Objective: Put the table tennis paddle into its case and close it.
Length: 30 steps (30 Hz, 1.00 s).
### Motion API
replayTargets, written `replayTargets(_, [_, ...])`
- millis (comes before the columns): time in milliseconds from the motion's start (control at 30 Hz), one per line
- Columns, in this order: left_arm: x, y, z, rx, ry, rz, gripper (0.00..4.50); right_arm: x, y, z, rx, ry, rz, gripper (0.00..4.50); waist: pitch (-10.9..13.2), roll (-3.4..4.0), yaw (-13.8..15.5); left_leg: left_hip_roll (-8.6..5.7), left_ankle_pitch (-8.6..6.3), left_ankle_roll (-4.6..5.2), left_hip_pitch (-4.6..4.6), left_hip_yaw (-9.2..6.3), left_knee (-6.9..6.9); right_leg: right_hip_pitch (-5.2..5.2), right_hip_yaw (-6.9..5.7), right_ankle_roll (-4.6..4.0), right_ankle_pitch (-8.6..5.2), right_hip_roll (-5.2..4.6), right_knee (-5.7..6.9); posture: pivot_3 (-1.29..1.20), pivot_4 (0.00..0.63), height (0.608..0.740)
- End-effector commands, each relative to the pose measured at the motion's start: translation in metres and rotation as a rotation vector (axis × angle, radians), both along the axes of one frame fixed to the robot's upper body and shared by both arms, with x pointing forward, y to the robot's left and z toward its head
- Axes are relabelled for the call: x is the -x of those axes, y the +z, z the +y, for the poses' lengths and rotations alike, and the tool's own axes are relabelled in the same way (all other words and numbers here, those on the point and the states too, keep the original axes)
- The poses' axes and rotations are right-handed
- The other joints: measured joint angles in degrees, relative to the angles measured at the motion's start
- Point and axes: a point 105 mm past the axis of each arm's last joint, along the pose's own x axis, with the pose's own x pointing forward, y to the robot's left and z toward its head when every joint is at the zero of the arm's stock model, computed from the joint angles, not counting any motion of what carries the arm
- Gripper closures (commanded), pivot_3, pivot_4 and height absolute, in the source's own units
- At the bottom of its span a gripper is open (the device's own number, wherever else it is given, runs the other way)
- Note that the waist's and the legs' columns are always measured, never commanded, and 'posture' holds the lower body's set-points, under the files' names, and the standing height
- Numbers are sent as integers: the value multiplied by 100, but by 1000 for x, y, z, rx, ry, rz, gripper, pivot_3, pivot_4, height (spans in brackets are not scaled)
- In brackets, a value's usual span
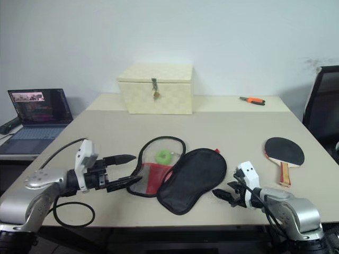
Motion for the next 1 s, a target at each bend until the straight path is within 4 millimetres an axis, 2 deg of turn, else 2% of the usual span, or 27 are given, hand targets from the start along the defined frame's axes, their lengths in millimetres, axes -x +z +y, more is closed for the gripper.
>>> replayTargets(33, [-4, 12, 0, -22, -12, -49, 0, -2, 2, 19, -24, 25, -8, 31, 0, -1, -1, 0, 0, 0, 1, 0, 1, 1, -1, -1, 0, 4, 0, 0, 150, 740])
replayTargets(100, [-6, 12, 0, -28, -15, -52, 0, -5, 2, 25, -42, 21, -4, 31, 0, -1, -11, 1, 0, 0, 3, 1, 1, 1, 1, -2, 1, 7, 0, 0, 150, 740])
replayTargets(267, [-5, 12, -2, -28, -13, -57, 0, -19, 4, 54, -121, 17, 16, 31, -1, -2, -44, 4, 0, 0, 1, 2, -2, -3, 3, -5, 2, 10, 0, 0, 150, 740])
replayTargets(533, [-2, 16, 0, -40, -2, -66, 0, -31, 9, 72, -114, 46, 2, 31, -2, -3, -53, 8, 0, 0, 3, 2, -1, -3, 3, -7, 3, 10, 2, 0, 150, 740])
replayTargets(633, [-2, 17, 2, -48, 8, -72, 0, -37, 12, 71, -138, 15, 5, 596, -2, -3, -55, 9, 0, 0, 2, 2, -2, -4, 3, -7, 3, 11, 2, 0, 150, 740])
replayTargets(767, [-2, 17, 1, -41, 10, -77, 0, -50, 16, 67, -121, 1, 1, 2001, -1, -2, -53, 12, 0, 0, -4, 3, -4, -10, 3, -13, 6, 9, 2, 0, 150, 740])
replayTargets(1000, [0, 17, -2, -28, 15, -81, 0, -89, 40, 52, -97, -1, -24, 4336, 0, -1, -44, 4, 0, 0, -6, 9, -5, -15, 3, -22, 12, 9, 2, 0, 150, 740])
